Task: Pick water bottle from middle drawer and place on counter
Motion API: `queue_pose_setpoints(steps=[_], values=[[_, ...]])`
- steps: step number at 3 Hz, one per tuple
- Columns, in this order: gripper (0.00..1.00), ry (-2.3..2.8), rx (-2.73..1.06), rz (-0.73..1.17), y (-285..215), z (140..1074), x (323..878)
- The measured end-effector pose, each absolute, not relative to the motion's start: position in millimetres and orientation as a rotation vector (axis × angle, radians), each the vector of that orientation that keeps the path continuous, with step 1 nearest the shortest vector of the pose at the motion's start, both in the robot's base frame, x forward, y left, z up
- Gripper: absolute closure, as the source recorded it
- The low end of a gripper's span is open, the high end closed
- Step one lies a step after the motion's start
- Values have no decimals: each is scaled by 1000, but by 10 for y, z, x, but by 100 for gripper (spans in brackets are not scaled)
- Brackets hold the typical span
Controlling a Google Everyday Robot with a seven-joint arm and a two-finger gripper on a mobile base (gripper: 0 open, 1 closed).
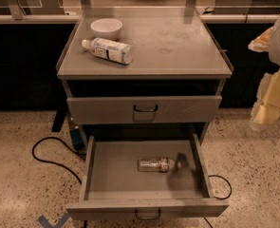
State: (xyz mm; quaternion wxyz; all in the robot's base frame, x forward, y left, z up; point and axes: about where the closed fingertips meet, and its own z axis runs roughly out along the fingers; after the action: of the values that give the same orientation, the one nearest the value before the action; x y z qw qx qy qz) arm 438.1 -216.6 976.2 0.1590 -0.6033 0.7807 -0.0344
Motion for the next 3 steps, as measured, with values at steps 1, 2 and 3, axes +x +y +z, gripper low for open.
queue_pose_setpoints(steps=[1,2,3], values=[[0,2232,-1725,-98,-2166,9762,4381],[0,2199,-1729,-94,-2155,9702,4359],[0,2101,-1774,-96,-2082,9446,4202]])
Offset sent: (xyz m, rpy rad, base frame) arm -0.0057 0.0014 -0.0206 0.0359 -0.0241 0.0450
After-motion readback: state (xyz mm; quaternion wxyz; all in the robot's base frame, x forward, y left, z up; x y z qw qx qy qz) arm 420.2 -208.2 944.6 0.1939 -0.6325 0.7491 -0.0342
